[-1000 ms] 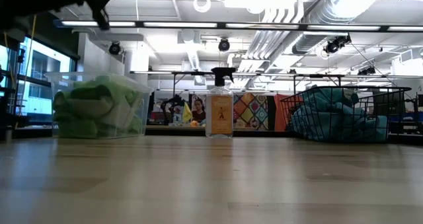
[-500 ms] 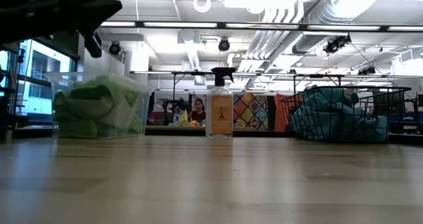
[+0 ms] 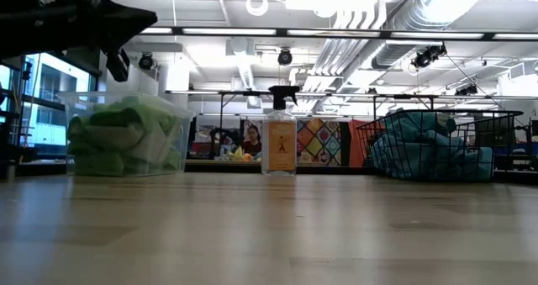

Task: Sort microfiber towel by color & place in baskets
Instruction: Return to Home Position

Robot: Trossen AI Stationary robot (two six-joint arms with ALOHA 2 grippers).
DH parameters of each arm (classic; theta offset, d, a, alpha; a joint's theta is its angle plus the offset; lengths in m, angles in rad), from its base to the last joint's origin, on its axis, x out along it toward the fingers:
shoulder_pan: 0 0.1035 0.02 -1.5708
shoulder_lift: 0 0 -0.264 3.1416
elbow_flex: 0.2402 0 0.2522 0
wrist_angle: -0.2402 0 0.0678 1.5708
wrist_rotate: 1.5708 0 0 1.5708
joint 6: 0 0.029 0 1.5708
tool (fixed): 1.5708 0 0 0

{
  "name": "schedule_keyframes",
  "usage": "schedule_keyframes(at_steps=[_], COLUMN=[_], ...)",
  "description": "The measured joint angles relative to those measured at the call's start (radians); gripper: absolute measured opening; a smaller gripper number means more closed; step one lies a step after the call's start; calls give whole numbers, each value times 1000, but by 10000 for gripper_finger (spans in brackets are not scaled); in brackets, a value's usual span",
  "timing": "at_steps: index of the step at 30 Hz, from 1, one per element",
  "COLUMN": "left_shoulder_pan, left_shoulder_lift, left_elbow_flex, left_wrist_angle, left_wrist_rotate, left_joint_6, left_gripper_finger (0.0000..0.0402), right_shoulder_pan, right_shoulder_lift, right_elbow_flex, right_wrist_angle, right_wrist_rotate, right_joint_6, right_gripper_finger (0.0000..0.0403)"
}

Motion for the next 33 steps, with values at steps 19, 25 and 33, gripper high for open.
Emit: schedule_keyframes(at_steps=[19, 25, 33], left_shoulder_pan=[0, 0, 0], left_shoulder_lift=[1, 1, 1], left_elbow_flex=[0, 0, 0], left_wrist_angle=[0, 0, 0], left_wrist_rotate=[0, 1, 1], left_joint_6=[0, 0, 0], left_gripper_finger=[3, 3, 3], right_shoulder_pan=[-32, -32, -32], right_shoulder_lift=[-466, -563, -638], right_elbow_flex=[-689, -787, -938], right_wrist_angle=[552, 580, 710], right_wrist_rotate=[-70, -70, -52], right_joint_6=[-124, -145, -142], right_gripper_finger=[0, 0, 0])
